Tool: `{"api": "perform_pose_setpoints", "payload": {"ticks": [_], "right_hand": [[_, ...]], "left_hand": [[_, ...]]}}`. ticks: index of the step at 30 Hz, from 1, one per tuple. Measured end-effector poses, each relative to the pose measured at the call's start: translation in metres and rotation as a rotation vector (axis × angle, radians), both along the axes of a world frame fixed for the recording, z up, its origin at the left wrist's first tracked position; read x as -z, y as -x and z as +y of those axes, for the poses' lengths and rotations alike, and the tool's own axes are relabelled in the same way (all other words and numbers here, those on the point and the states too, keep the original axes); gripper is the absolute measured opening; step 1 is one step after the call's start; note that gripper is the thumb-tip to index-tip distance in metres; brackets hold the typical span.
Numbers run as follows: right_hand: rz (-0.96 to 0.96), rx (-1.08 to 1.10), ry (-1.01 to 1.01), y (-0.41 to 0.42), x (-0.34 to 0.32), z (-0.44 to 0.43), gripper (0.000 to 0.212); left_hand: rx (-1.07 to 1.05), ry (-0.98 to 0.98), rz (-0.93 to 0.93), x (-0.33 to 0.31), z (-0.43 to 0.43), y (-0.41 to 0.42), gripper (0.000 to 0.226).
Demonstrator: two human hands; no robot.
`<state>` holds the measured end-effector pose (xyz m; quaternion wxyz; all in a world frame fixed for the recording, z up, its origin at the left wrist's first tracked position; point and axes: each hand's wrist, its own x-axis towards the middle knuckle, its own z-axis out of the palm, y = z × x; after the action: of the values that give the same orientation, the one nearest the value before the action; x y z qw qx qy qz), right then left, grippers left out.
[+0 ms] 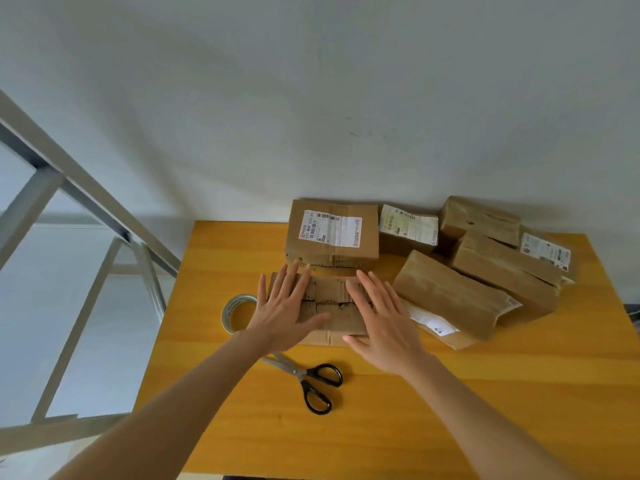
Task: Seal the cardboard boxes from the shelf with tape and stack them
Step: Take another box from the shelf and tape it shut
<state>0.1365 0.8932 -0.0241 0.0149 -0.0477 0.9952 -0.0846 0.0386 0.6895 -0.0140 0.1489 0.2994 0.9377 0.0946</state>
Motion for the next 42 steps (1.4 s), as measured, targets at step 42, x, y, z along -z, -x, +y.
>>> {"api": "perform_pose_setpoints", "payload": {"ticks": [42], "right_hand": [[0.316, 0.272, 0.073, 0.007, 0.0, -0.077, 0.056]], "left_hand": [[-0.042, -0.196, -0.015, 0.019, -0.099, 0.019, 0.037]]}}
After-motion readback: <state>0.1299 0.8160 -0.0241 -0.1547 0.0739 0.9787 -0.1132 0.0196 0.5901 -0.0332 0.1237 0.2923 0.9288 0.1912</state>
